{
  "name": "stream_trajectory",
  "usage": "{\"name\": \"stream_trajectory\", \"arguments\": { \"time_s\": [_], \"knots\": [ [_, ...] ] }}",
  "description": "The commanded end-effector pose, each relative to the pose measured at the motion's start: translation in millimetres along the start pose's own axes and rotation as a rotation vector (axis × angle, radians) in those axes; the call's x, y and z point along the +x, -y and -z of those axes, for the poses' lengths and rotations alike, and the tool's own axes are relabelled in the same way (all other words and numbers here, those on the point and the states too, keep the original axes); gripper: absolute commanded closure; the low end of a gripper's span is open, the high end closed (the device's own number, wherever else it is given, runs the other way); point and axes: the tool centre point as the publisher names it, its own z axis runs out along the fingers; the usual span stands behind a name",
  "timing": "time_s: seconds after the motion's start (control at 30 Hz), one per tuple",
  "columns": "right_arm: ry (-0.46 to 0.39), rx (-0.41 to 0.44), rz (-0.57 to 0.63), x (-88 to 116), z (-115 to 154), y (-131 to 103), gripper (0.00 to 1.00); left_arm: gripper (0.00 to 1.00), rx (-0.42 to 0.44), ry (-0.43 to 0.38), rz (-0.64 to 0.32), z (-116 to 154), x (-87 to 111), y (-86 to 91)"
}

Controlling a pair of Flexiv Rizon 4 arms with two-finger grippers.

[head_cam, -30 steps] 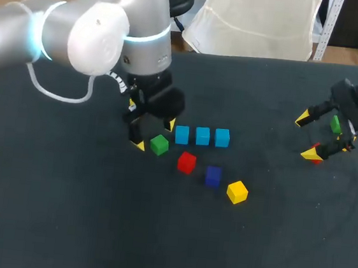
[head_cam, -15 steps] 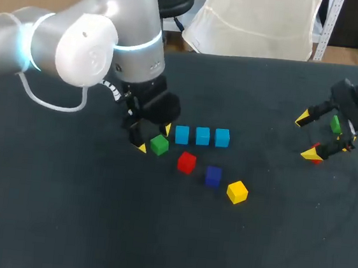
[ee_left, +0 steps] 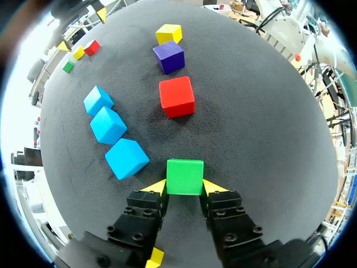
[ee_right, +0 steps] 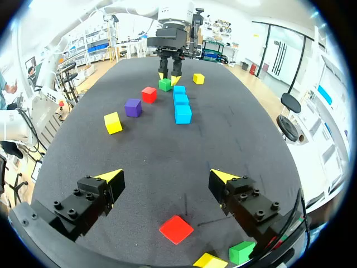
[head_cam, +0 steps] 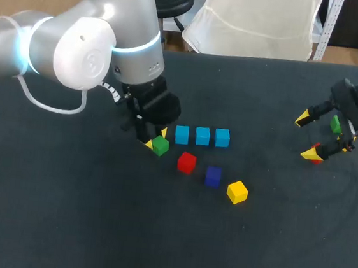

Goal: Place the blue cubes, place green cubes on the blue cubes, place the yellow cubes on the green cubes, then place the red cubes on the yellow cubes, and place purple cube on the red cubes.

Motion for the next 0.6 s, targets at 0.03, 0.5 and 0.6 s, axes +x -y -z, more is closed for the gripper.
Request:
{"name": "stream_trajectory", "arguments": {
  "time_s": [0.03, 0.5, 0.6],
  "knots": [
    [0.003, -0.001, 0.001, 0.6, -0.2, 0.6, 0.00, 1.00, -0.015, 0.009, 0.015, 3.1, -1.1, 3.1],
    [0.003, -0.001, 0.001, 0.6, -0.2, 0.6, 0.00, 1.00, -0.069, 0.137, 0.456, 48.2, -13.2, -4.5],
    [0.003, -0.001, 0.001, 0.6, -0.2, 0.6, 0.00, 1.00, -0.068, 0.163, 0.530, 56.8, -15.0, -12.2]
  ]
}}
